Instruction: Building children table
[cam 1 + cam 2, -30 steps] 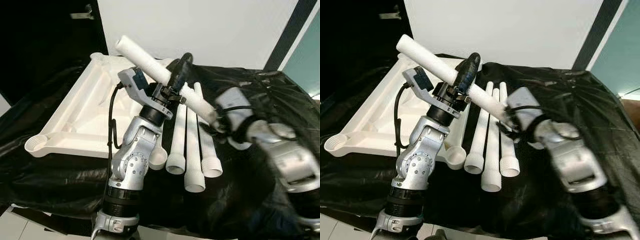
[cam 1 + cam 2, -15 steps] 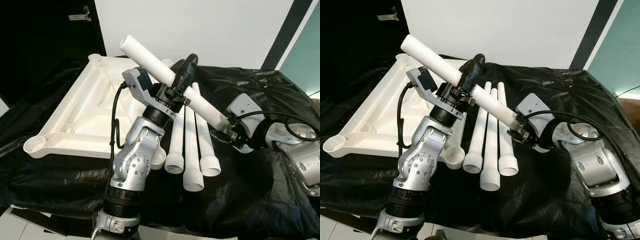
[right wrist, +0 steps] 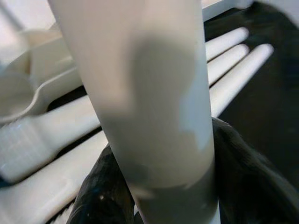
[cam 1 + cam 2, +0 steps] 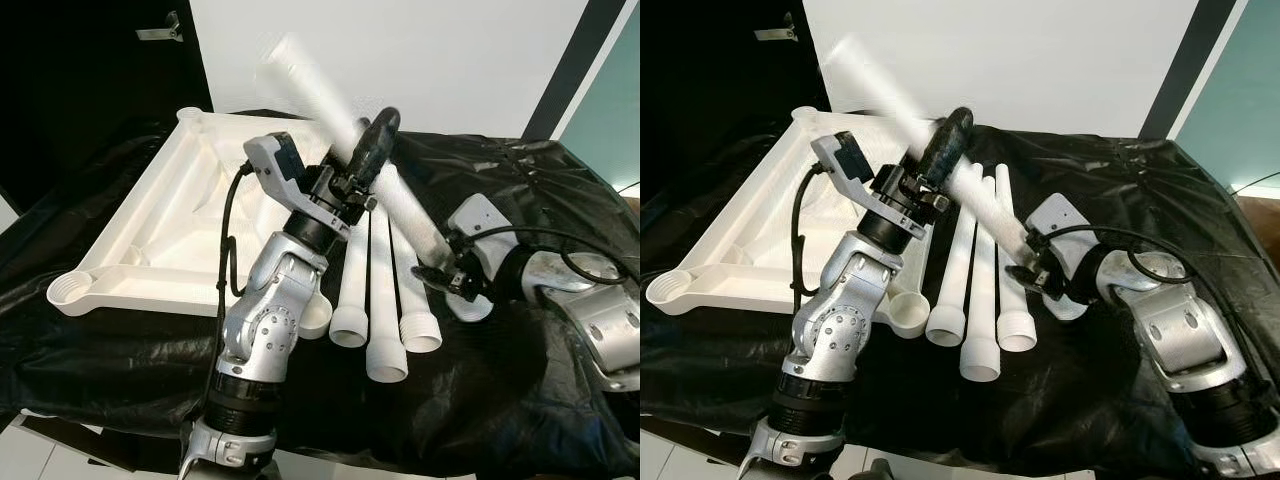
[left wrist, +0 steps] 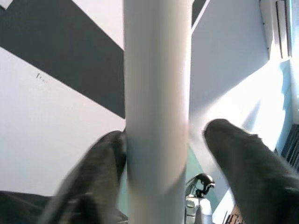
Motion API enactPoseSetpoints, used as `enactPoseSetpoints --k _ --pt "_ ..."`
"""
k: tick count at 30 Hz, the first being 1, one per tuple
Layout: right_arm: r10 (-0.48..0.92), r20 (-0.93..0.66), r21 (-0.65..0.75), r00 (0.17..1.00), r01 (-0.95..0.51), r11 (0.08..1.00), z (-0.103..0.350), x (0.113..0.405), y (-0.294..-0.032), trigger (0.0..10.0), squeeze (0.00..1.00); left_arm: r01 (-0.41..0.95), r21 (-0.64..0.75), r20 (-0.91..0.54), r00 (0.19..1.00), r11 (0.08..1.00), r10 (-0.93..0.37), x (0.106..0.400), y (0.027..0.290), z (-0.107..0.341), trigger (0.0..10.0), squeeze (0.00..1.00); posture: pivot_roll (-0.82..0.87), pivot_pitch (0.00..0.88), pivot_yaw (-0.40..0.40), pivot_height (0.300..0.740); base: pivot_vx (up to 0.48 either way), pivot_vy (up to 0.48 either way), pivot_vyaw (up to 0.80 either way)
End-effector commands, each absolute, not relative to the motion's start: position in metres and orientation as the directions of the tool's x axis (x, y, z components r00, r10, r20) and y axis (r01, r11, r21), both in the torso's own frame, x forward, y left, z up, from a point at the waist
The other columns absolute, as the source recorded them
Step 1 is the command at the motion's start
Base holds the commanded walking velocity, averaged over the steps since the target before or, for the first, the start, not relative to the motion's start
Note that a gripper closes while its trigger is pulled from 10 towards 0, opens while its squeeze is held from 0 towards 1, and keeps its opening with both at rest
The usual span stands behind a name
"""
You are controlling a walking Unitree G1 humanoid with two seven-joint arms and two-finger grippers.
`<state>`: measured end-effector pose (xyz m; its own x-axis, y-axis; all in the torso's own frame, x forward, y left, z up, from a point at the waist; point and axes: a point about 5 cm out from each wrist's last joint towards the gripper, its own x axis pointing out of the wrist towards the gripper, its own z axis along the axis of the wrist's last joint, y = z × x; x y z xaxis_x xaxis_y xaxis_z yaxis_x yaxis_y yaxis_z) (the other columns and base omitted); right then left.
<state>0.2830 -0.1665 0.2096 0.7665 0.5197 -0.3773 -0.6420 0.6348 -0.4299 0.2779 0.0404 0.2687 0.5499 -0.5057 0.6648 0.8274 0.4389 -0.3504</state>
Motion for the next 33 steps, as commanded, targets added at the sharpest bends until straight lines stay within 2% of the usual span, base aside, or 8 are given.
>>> enactPoseSetpoints --k 1,9,10,12,13,28,29,33 --pt "0.496 -0.348 -0.424 0.795 -0.606 0.673 0.214 0.285 -0.17 0.0 0.0 0.905 -0.274 0.709 0.419 0.326 -0.568 0.268 0.036 0.275 10.0 0.0 0.17 0.0 -0.021 0.74 0.0 0.0 0.0" --pt "0.406 -0.272 -0.431 0.872 -0.488 0.759 0.222 0.293 -0.177 0.0 0.0 0.982 -0.15 0.634 0.184 0.114 -0.751 0.244 0.04 0.257 10.0 0.0 0.17 0.0 -0.018 0.74 0.0 0.0 0.0" --pt "0.384 -0.24 -0.438 0.892 -0.452 0.777 0.226 0.296 -0.179 7.0 0.0 0.988 -0.12 0.574 0.15 0.099 -0.805 0.242 0.041 0.248 10.0 0.0 0.17 0.0 -0.017 0.74 0.0 0.0 0.0" --pt "0.363 -0.202 -0.445 0.91 -0.415 0.793 0.231 0.299 -0.18 7.0 0.0 0.993 -0.073 0.476 0.117 0.094 -0.872 0.241 0.042 0.234 10.0 0.0 0.17 0.0 -0.017 0.74 0.0 0.0 0.0" --pt "0.347 -0.168 -0.442 0.923 -0.385 0.81 0.236 0.301 -0.181 10.0 0.0 0.996 -0.037 0.362 0.091 0.083 -0.928 0.241 0.045 0.218 10.0 0.0 0.17 0.0 -0.018 0.74 0.0 0.0 0.0" --pt "0.338 -0.083 -0.408 0.938 -0.341 0.847 0.246 0.304 -0.176 10.0 0.0 1.0 0.004 -0.138 -0.009 -0.01 -0.99 0.245 0.084 0.166 10.0 0.0 0.17 0.0 -0.027 0.74 0.0 0.0 0.0" --pt "0.335 -0.078 -0.405 0.939 -0.337 0.85 0.246 0.304 -0.176 10.0 0.0 1.0 -0.004 -0.157 -0.028 -0.028 -0.987 0.244 0.089 0.165 10.0 0.2 0.17 0.0 -0.028 0.74 0.0 0.0 0.0" --pt "0.331 -0.072 -0.401 0.941 -0.331 0.854 0.246 0.304 -0.176 10.0 0.0 0.998 -0.001 -0.209 -0.059 -0.06 -0.976 0.241 0.101 0.162 10.0 0.31 0.17 0.0 -0.028 0.74 0.0 0.0 0.0"
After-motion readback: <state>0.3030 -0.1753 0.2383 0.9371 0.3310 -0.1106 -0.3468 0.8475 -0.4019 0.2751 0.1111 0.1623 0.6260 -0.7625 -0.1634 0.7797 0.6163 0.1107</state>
